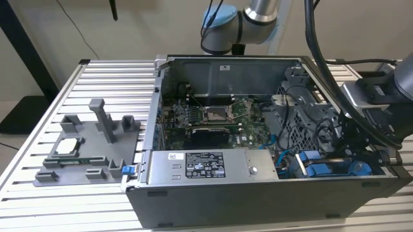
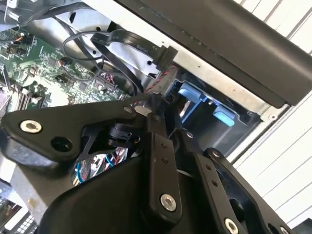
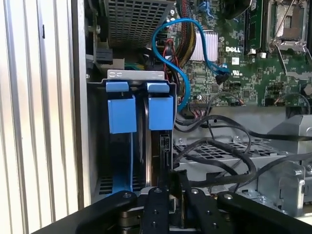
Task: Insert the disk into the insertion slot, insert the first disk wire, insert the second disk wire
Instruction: 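Insert the second disk wire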
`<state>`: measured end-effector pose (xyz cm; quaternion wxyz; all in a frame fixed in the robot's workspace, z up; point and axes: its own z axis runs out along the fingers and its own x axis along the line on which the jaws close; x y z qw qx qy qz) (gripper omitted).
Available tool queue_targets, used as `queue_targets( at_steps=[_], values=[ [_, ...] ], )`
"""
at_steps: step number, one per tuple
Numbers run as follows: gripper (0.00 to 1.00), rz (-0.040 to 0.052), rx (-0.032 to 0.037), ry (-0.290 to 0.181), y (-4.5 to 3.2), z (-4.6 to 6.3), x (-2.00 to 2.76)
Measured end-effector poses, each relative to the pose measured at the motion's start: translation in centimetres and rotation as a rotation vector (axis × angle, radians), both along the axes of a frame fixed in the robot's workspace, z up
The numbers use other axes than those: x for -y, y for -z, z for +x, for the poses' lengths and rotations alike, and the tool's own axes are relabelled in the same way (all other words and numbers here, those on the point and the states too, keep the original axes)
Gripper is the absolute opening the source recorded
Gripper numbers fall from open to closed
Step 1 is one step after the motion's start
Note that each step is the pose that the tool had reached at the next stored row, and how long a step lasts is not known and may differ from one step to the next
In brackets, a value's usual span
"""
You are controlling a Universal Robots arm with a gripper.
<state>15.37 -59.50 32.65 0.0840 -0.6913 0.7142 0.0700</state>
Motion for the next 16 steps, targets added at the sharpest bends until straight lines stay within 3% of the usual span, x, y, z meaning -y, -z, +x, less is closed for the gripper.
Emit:
queue_targets(
  at_steps=[1,2,16],
  values=[
    [0.00,-0.0002,0.0002,0.000,0.01,0.0,0.01],
    [1.00,0.0000,0.0003,0.000,-0.06,0.0,0.00],
    [1.00,0.0013,0.0003,0.000,-6.00,0.0,0.00]
  ],
)
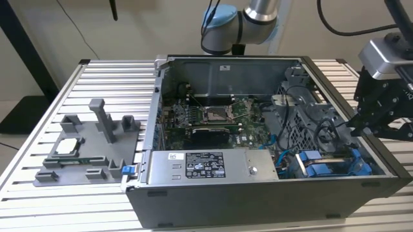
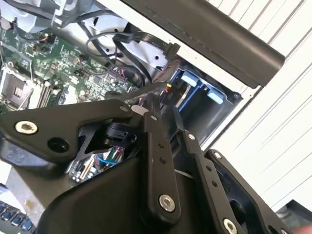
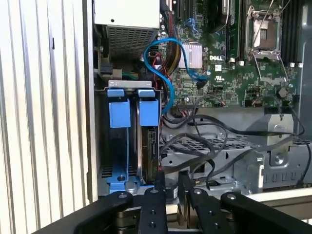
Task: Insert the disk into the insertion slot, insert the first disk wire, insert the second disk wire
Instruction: 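Insert the second disk wire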
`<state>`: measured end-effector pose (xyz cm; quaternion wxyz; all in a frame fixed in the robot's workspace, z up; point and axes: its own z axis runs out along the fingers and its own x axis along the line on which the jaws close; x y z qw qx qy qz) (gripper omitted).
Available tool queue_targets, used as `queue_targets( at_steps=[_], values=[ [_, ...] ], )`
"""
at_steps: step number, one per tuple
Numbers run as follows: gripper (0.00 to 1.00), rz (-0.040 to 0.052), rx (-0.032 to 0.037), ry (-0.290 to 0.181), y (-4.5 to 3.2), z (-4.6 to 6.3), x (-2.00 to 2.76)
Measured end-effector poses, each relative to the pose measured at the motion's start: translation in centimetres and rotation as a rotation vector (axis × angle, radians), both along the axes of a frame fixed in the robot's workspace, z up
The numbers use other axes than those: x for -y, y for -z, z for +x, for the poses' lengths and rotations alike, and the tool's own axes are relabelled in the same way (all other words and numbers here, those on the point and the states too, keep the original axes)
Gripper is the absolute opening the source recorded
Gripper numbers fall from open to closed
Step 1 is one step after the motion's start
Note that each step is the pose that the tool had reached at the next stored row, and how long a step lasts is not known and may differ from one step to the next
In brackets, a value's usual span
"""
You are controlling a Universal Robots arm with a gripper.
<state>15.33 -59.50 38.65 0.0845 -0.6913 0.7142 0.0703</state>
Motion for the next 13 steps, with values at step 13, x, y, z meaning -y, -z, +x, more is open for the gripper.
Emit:
queue_targets(
  at_steps=[13],
  values=[
    [1.00,0.0171,0.0008,0.000,0.32,3.5,-0.15]
  ],
)
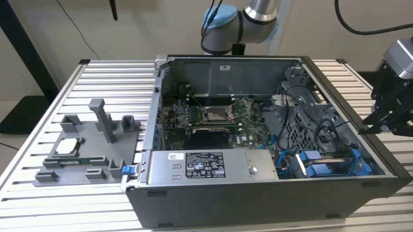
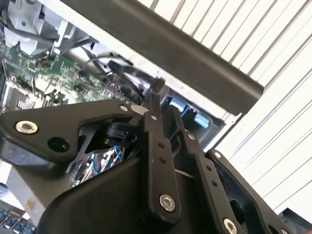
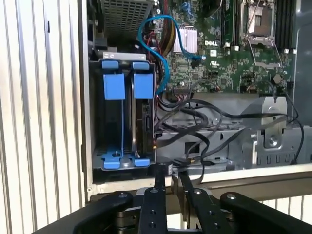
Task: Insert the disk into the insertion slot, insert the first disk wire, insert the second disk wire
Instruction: 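Insert the second disk wire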
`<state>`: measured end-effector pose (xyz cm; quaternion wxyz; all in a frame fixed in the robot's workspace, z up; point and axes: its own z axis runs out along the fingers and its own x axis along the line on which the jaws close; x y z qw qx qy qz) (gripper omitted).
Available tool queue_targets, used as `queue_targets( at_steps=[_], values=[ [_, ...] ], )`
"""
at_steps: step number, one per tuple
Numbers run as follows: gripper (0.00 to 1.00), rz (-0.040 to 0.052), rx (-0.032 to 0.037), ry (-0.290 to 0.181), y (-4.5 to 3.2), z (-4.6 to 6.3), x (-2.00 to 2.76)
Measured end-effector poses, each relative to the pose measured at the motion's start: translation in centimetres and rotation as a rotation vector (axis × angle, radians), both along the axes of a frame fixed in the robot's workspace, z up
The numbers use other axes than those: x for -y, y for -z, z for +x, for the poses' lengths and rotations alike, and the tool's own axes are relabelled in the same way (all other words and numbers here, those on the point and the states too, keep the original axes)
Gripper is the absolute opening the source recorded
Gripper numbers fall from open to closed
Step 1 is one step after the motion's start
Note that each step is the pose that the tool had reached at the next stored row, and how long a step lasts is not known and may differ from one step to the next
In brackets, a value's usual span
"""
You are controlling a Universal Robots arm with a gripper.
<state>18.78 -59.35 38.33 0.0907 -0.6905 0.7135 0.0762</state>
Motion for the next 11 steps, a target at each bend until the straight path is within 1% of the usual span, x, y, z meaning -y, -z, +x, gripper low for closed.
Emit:
queue_targets(
  at_steps=[3,5,7,11],
  values=[
    [1.00,0.0084,0.0000,0.000,0.30,0.55,0.00],
    [1.00,0.0175,0.0000,0.000,0.50,0.76,0.00],
    [1.00,0.0241,-0.0001,0.000,0.69,0.87,0.00],
    [1.00,0.0338,-0.0008,0.000,1.05,0.90,0.00]
  ],
)
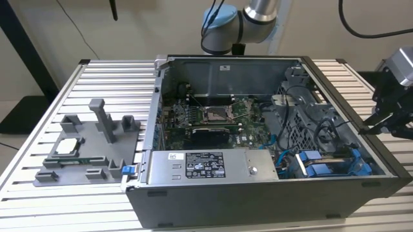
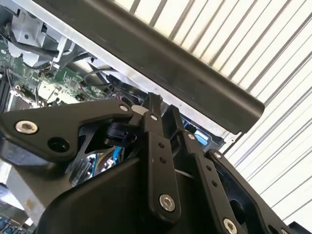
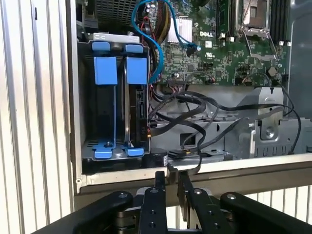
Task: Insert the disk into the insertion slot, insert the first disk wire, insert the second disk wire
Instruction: 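Insert the second disk wire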
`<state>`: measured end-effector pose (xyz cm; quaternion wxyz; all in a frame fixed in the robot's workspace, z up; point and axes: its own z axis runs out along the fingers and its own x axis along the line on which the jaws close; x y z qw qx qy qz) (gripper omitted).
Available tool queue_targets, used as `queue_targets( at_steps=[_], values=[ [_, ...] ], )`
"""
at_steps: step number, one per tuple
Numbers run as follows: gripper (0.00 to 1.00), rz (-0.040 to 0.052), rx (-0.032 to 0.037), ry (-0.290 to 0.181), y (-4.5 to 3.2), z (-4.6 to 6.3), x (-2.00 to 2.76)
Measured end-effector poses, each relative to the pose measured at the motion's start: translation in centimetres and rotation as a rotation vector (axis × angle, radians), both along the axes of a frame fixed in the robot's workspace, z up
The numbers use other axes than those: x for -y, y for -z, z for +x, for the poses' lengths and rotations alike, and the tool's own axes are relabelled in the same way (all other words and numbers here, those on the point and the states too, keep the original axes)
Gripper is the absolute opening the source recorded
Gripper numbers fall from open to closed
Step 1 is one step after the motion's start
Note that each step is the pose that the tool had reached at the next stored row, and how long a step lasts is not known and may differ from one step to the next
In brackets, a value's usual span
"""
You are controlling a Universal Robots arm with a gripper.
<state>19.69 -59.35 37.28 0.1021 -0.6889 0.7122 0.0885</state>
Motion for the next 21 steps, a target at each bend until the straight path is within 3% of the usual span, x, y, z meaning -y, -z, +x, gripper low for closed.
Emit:
queue_targets(
  at_steps=[5,11,20,21],
  values=[
    [1.00,0.0142,-0.0011,0.000,0.37,0.00,0.00],
    [1.00,0.0180,-0.0021,0.000,0.55,0.00,0.00],
    [1.00,0.0569,-0.0035,0.004,1.00,0.00,0.00],
    [0.00,0.0586,-0.0055,0.004,1.00,-0.01,0.00]
  ],
)
